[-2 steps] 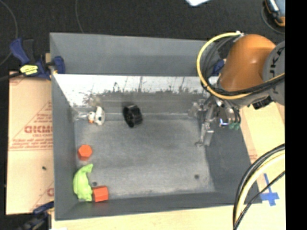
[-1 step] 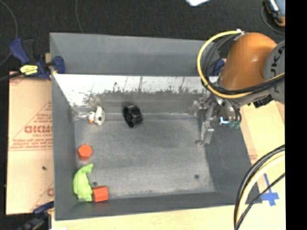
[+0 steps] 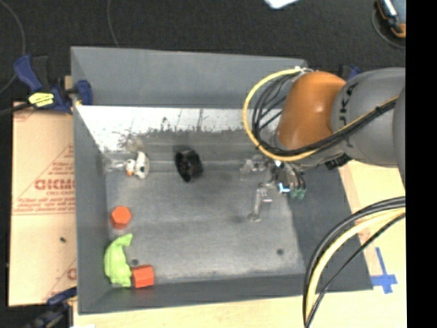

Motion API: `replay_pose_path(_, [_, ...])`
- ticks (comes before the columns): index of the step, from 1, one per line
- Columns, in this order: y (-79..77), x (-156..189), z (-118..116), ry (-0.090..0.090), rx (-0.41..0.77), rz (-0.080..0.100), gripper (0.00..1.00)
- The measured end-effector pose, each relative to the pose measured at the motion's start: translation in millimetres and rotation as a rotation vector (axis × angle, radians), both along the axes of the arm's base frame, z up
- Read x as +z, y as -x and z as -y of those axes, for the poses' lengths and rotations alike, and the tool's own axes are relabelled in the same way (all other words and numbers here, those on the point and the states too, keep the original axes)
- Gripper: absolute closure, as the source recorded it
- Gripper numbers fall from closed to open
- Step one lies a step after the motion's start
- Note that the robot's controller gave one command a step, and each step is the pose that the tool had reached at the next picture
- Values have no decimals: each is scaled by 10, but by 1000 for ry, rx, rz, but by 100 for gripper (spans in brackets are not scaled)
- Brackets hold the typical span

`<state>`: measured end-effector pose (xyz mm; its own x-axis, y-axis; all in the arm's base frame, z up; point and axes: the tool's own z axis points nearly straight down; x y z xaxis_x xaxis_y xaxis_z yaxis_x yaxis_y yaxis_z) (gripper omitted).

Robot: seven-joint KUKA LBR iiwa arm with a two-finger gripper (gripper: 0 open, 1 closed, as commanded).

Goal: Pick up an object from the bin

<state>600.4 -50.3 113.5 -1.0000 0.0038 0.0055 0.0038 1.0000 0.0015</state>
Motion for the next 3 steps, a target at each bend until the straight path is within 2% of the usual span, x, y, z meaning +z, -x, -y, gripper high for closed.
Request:
replay_pose_path(1, [-144, 313, 10, 4, 6, 19, 0])
replay_pose_path(2, [-493, 24, -484, 2, 145, 10, 0])
replay_pose_path(3, [-411, -291, -297, 4, 63, 23, 0])
